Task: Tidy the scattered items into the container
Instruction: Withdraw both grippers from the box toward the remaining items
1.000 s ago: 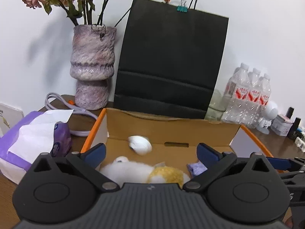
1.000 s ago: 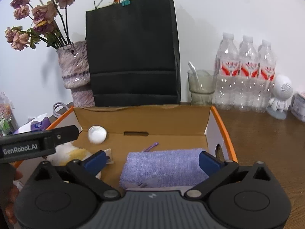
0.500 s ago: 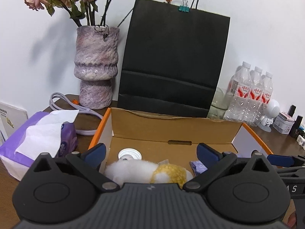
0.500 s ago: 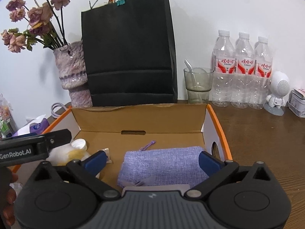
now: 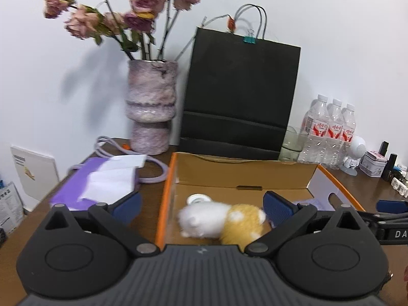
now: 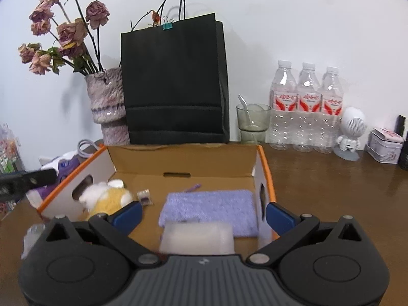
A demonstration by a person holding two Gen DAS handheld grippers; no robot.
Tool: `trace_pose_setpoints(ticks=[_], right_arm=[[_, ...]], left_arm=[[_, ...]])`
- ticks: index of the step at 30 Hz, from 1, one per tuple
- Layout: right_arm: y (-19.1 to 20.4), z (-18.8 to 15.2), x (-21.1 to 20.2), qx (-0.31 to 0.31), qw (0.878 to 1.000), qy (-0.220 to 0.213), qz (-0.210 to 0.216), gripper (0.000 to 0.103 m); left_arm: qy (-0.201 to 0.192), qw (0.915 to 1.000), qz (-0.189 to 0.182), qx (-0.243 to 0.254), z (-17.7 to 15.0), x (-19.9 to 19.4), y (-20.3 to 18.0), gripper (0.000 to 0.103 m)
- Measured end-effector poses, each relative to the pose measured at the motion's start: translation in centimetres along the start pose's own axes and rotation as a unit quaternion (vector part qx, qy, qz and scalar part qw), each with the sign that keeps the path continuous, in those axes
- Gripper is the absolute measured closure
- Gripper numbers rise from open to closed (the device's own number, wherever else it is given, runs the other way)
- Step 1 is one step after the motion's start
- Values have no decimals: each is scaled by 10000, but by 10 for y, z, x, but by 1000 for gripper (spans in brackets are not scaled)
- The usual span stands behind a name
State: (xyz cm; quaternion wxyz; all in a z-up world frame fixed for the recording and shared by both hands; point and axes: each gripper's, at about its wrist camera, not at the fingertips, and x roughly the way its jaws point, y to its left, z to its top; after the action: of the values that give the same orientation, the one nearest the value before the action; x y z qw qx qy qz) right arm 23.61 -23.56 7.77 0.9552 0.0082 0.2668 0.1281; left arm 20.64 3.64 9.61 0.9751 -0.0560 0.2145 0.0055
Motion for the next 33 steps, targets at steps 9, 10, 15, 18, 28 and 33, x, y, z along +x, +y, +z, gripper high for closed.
trace_pose_setpoints(ticks=[9, 10, 15, 18, 28, 33], right_arm=[[-9, -27, -35, 31, 9997, 164, -183, 0], [-9, -31, -39, 27, 9996, 187, -208, 0], [-10, -50, -55, 4, 9991, 328, -255, 0], [-9, -63, -63, -18, 9989, 402, -248, 0], [15, -102, -80, -218, 9974, 686, -7, 0], [30, -112, -79, -308, 9965, 774, 75, 0]], left_arm=[[175, 9993, 330, -56, -21, -39, 32, 0], [208, 9992, 350, -59, -24, -43, 34, 0], [346, 9985, 420, -67, -41, -59, 44, 0], [399, 9983, 426, -59, -51, -69, 48, 0], [673, 9973, 282, 3, -82, -87, 47, 0], [769, 9968, 224, 41, -92, -87, 46, 0]])
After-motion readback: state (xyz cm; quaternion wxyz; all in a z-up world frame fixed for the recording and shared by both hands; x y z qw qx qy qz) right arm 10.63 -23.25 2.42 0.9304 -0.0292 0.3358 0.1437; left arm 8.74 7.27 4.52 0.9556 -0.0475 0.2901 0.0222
